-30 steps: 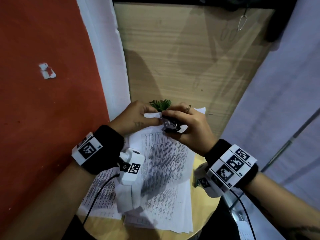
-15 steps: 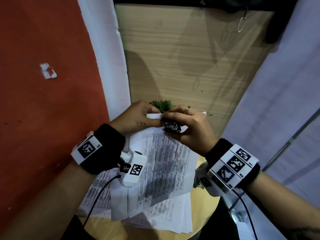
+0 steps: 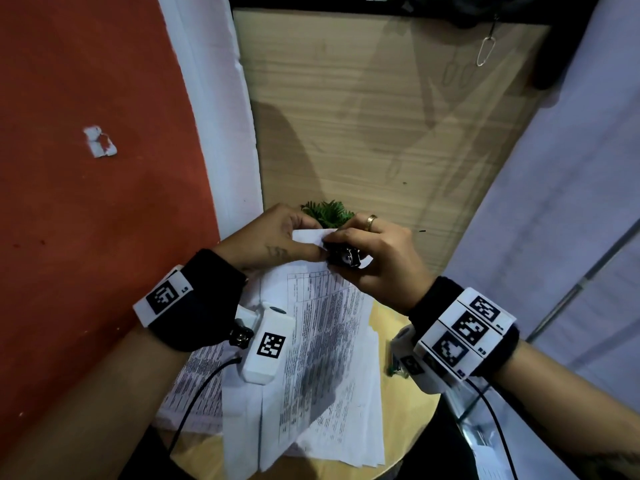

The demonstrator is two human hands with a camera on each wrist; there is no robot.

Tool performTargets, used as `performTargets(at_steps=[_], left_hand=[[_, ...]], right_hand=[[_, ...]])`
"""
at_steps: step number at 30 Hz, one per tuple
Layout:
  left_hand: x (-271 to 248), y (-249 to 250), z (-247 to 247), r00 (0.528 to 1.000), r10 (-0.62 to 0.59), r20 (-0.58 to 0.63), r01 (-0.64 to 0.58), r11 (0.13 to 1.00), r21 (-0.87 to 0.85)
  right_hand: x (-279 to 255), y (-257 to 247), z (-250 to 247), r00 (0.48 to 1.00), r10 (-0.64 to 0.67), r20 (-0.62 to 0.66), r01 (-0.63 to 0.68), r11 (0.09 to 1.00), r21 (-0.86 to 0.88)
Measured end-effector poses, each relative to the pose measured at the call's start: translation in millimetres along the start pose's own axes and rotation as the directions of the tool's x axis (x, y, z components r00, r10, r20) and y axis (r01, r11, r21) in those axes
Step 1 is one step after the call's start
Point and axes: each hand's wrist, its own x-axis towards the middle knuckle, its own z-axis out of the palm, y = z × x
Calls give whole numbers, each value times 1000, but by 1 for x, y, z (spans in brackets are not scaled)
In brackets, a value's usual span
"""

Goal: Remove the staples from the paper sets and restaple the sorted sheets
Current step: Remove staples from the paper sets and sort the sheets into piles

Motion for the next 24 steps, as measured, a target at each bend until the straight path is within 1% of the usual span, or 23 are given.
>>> performTargets(at_steps=[4, 8, 11, 13, 16, 17, 18, 19, 21, 23, 24], left_hand=[[-1, 0, -3, 1000, -18, -2, 18, 1000, -25], [-2, -3, -1, 999, -35, -17, 33, 993, -110], [-4, -7, 1, 997, -59, -53, 50, 986, -162], [-4, -10, 1, 994, -68, -86, 54, 987, -153], [-3, -11, 1, 990, -84, -114, 68, 989, -133], [-3, -11, 1, 989, -85, -119, 69, 989, -130], [-4, -12, 1, 988, -91, -125, 74, 989, -131], [-4, -13, 1, 986, -98, -132, 80, 988, -136], [-5, -15, 1, 984, -112, -139, 93, 986, -139], [-5, -17, 1, 981, -125, -145, 104, 984, -144], [-4, -19, 1, 980, -129, -151, 108, 984, -141]], right_hand=[[2, -2, -3, 999, 55, 0, -54, 998, 31], [2, -4, -2, 987, 158, -28, -152, 977, 149], [0, -5, -3, 970, 237, -49, -219, 946, 239], [-3, -5, -5, 938, 341, -57, -302, 890, 342], [-9, -6, -6, 869, 495, -17, -422, 758, 497], [-11, -7, -6, 845, 534, 14, -451, 700, 554], [-12, -9, -5, 814, 579, 53, -478, 615, 628], [-14, -10, -5, 770, 631, 98, -498, 498, 710], [-17, -10, -4, 662, 721, 204, -508, 232, 829], [-18, -12, -1, 556, 767, 320, -494, -4, 869], [-17, -13, 1, 504, 777, 376, -491, -100, 865]])
